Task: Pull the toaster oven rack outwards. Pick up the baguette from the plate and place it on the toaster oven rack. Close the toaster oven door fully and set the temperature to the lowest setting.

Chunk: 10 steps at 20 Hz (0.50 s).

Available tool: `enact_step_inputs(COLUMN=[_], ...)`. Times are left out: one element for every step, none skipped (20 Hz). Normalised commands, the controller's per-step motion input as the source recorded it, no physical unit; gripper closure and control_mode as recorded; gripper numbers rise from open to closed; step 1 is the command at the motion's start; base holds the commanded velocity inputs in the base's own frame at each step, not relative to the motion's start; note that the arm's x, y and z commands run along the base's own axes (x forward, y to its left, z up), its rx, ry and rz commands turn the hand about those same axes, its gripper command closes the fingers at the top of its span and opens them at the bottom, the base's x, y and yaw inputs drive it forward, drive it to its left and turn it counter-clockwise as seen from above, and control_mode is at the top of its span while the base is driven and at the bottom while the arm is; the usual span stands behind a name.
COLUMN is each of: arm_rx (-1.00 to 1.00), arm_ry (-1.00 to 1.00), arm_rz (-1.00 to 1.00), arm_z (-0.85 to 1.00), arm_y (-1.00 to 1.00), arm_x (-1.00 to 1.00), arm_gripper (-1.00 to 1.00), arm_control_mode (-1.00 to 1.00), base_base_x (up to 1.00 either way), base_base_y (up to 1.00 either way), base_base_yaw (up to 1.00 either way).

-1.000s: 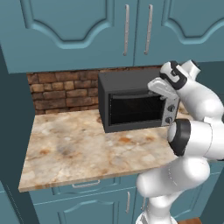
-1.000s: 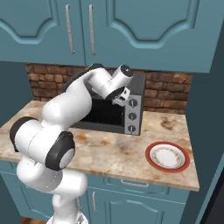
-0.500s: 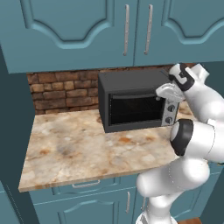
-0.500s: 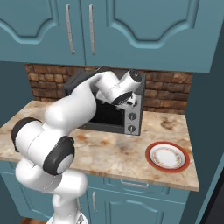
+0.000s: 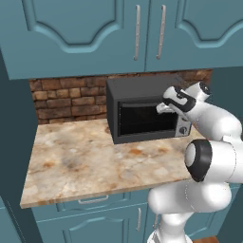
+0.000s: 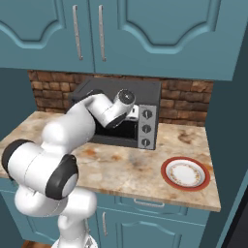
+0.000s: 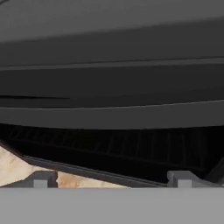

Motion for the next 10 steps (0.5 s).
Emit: enact_step_inputs(arm_rx=[-0.15, -0.16, -0.15, -0.15, -0.14, -0.11, -0.11, -0.09, -0.08, -0.07], arm_ry=[-0.15, -0.14, -0.12, -0.1, -0.08, -0.07, -0.06, -0.05, -0.05, -0.05], arm_rz=[-0.11, -0.11, -0.11, -0.11, -0.1, -0.08, -0.07, -0.07, -0.06, -0.05], arm_z=[0.0, 0.0, 0.0, 0.0, 0.0, 0.0, 0.0, 0.0, 0.0, 0.0], arm_y=[0.29, 0.27, 0.23, 0.2, 0.13, 0.07, 0.06, 0.05, 0.06, 0.06], arm_x=[0.52, 0.54, 0.56, 0.48, 0.36, 0.28, 0.25, 0.22, 0.19, 0.14], arm_gripper=[-1.0, -1.0, -1.0, -1.0, -1.0, -1.0, -1.0, -1.0, -1.0, -1.0], arm_control_mode=[-1.0, -1.0, -1.0, -1.0, -1.0, -1.0, -1.0, -1.0, -1.0, -1.0], base_base_x=[0.0, 0.0, 0.0, 0.0, 0.0, 0.0, 0.0, 0.0, 0.0, 0.0], base_base_y=[0.0, 0.0, 0.0, 0.0, 0.0, 0.0, 0.0, 0.0, 0.0, 0.0], base_base_yaw=[0.0, 0.0, 0.0, 0.0, 0.0, 0.0, 0.0, 0.0, 0.0, 0.0])
